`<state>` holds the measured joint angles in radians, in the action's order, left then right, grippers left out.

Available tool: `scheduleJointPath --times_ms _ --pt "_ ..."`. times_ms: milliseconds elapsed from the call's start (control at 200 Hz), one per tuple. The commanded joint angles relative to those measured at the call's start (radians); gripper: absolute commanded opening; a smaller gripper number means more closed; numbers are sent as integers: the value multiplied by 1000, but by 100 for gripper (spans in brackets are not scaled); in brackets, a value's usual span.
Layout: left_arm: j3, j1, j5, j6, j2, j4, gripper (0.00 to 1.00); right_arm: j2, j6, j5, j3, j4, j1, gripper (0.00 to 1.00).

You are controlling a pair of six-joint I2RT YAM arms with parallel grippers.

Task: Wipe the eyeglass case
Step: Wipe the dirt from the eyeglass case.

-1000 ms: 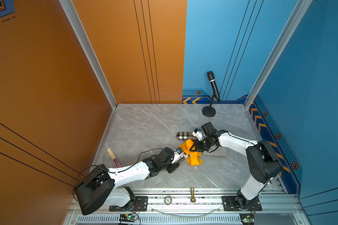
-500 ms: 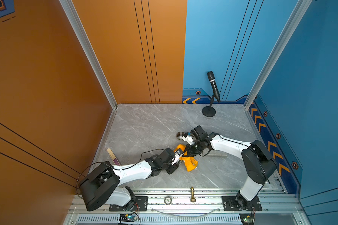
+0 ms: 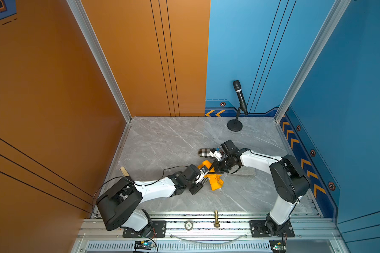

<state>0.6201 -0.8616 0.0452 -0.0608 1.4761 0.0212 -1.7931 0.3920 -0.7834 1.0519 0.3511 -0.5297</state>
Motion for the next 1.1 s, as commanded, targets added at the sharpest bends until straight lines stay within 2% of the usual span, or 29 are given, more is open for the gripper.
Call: scheduleJointPath --times_ms 0,115,140,320,491,751,926,1096 --pt "43 17 -40 8 38 -41 65 -65 -43 93 -35 96 -26 0" --pt "69 29 -67 4 73 -47 71 -56 -23 83 -55 70 -31 0" --pt "71 32 -73 4 79 -44 77 -55 -21 83 -57 68 -32 0" --pt "111 43 -90 -2 133 -56 80 -46 -24 92 -70 71 -28 0" --pt "102 52 -116 16 151 -57 73 -38 -28 95 -76 77 -20 0" --pt "14 43 -104 55 71 -28 76 -5 -40 123 -67 112 -4 0" --pt "-7 37 -96 56 72 4 74 3 -34 130 -56 113 -13 0" --pt "26 36 -93 54 109 20 62 5 -22 137 -47 112 -34 0"
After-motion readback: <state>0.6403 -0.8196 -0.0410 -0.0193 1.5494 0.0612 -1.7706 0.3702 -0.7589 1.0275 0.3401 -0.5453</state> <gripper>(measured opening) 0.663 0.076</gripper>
